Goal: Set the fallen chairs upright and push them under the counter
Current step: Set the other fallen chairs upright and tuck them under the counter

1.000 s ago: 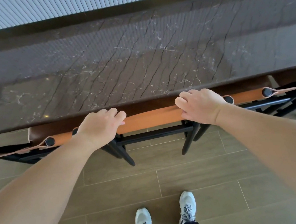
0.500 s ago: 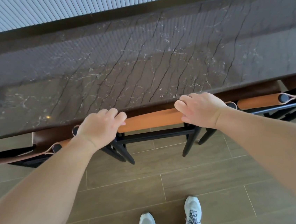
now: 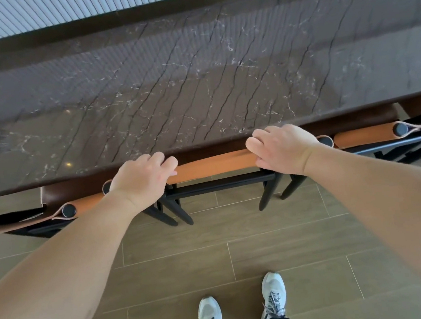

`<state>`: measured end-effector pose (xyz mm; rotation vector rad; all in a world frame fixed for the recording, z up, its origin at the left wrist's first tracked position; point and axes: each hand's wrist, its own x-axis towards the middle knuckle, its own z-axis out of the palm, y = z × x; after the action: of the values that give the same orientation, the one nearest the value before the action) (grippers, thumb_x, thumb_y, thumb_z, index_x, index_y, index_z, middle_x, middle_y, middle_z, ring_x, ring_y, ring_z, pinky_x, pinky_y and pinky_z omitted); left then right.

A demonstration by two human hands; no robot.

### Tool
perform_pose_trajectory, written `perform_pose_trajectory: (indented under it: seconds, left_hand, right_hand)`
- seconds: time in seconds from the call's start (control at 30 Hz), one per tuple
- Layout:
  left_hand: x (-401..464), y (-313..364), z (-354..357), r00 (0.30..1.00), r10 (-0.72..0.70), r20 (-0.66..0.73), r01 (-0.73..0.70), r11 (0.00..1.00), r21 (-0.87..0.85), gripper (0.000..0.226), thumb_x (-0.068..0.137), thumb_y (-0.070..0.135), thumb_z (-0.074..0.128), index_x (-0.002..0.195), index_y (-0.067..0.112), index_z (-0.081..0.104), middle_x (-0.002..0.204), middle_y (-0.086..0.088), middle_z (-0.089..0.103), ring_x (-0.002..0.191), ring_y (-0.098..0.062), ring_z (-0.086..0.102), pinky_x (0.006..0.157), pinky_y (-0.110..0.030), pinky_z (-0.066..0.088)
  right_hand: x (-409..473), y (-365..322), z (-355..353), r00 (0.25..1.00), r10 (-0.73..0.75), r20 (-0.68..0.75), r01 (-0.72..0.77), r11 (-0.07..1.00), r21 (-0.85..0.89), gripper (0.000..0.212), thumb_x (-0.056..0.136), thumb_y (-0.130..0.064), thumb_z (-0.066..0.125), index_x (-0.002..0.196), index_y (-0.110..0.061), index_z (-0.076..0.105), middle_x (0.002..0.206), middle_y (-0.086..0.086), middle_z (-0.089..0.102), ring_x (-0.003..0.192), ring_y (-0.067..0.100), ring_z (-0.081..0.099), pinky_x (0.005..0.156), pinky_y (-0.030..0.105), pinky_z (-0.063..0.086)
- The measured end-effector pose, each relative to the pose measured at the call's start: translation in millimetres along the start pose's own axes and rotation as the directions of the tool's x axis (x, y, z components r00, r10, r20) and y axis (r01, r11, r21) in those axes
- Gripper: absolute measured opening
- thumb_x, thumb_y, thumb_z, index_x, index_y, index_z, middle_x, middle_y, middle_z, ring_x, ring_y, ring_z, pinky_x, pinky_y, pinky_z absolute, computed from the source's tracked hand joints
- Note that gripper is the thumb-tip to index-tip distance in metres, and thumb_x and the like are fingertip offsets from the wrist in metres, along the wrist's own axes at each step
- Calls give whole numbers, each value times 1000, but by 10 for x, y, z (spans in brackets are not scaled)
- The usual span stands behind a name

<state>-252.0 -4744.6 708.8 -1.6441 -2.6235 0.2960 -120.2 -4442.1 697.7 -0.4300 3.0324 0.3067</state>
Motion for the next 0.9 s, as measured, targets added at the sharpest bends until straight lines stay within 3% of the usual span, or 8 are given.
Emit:
perform_pose_trajectory:
  seconds: [0.07,0.13,0.23,0.43,0.53,0.77,0.83,0.9]
  left_hand:
    - [-17,117,67,1000,-13,23,13,1000,-23,14,96,21,61,98,9,54,73,-4,38,58,-21,34,41,-29,26]
    - [7,237,122,1000,-20,24,21,998,-63,11,96,18,58,100,8,56,75,-6,44,58,-24,39,39,-32,34]
    - [45,273,195,1000,-16,7,17,997,-71,11,92,14,63,97,7,54,74,-9,48,56,-26,43,37,-31,34]
    - [44,284,175,1000,-8,22,10,997,-79,12,92,14,64,97,7,56,76,-9,50,58,-27,48,37,-32,37]
    - [45,291,185,1000,-1,13,2,996,-85,14,90,13,66,93,7,54,73,-9,48,54,-26,47,36,-29,33]
    - [51,283,282,1000,2,10,-2,999,-52,28,92,18,61,91,16,34,69,-2,39,50,-21,41,36,-24,22]
    - [66,293,281,999,-40,14,41,999,-15,27,93,22,62,89,16,35,67,1,36,50,-19,38,38,-23,14]
    - [72,345,277,992,-125,16,125,992,5,20,96,28,58,91,16,42,69,1,38,55,-19,40,39,-26,22]
  right_hand:
    - [-63,-12,16,1000,4,12,-4,1000,17,23,84,-26,66,94,-10,51,75,4,39,59,24,38,44,32,32]
    - [-117,30,67,1000,19,24,-19,1000,1,27,78,-23,75,87,-9,54,72,7,47,56,26,44,43,30,28]
    - [-142,79,148,1000,-7,2,7,1000,27,31,69,-18,81,80,-7,54,67,9,48,50,28,48,40,28,28]
    - [-133,73,197,999,25,35,-26,1000,14,20,87,-29,60,94,-14,49,79,2,38,65,25,44,48,33,31]
    - [-135,68,218,997,39,61,-40,999,19,20,91,-33,53,99,-15,48,86,3,46,75,27,53,53,35,32]
    - [-119,57,260,994,67,86,-68,998,14,20,91,-33,48,101,-17,42,83,1,32,71,25,46,51,34,32]
    - [-110,50,250,993,86,84,-88,996,13,22,90,-32,49,100,-18,34,82,0,31,69,24,38,52,35,31]
    - [-118,12,221,988,120,95,-122,992,21,26,91,-30,48,98,-21,25,83,0,30,71,24,39,55,36,31]
